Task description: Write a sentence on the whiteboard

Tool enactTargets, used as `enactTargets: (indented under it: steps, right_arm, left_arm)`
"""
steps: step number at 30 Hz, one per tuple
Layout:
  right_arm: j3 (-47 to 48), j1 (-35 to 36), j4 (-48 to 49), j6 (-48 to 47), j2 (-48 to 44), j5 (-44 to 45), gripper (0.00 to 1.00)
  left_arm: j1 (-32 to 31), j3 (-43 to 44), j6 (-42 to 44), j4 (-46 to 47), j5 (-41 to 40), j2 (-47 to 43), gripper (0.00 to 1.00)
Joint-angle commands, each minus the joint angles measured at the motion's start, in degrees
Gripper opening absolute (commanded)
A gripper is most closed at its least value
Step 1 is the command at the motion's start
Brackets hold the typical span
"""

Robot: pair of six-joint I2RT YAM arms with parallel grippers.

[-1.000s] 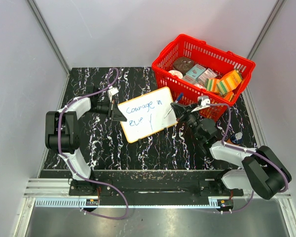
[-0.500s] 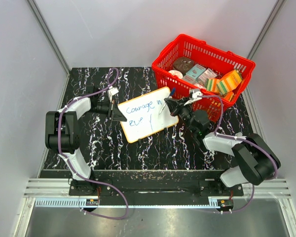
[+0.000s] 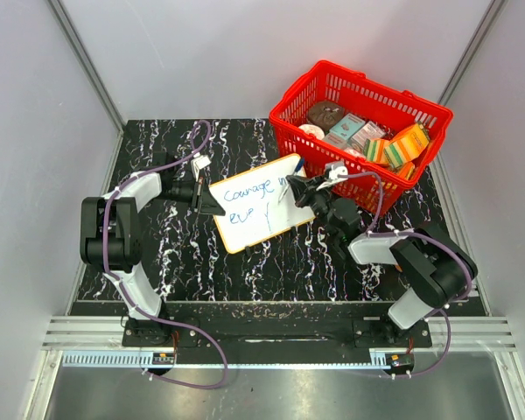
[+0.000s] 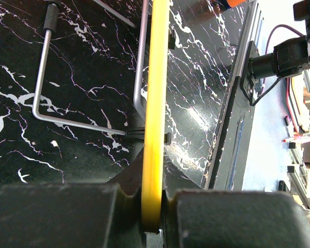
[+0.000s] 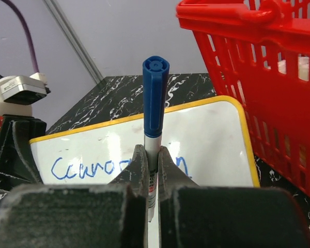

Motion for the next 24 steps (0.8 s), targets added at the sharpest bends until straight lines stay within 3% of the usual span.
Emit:
enactTargets:
  steps: [1, 8, 24]
  right_arm:
    - [-1.7, 3.4, 16.1, -7.1, 1.6, 5.2, 0.0]
    - [-2.9, 7.0, 20.5, -14.6, 2.1, 8.9, 0.0]
    - [1.2, 7.1, 20.5, -14.9, 4.1, 9.7, 0.0]
  left_arm:
    - [-0.6, 0.5, 3.7, 0.6, -11.1, -0.8, 0.0]
    - [-0.6, 0.4, 3.7, 0.4, -11.1, -1.1, 0.0]
    - [-0.6, 0.4, 4.0, 0.4, -11.2, -0.9, 0.0]
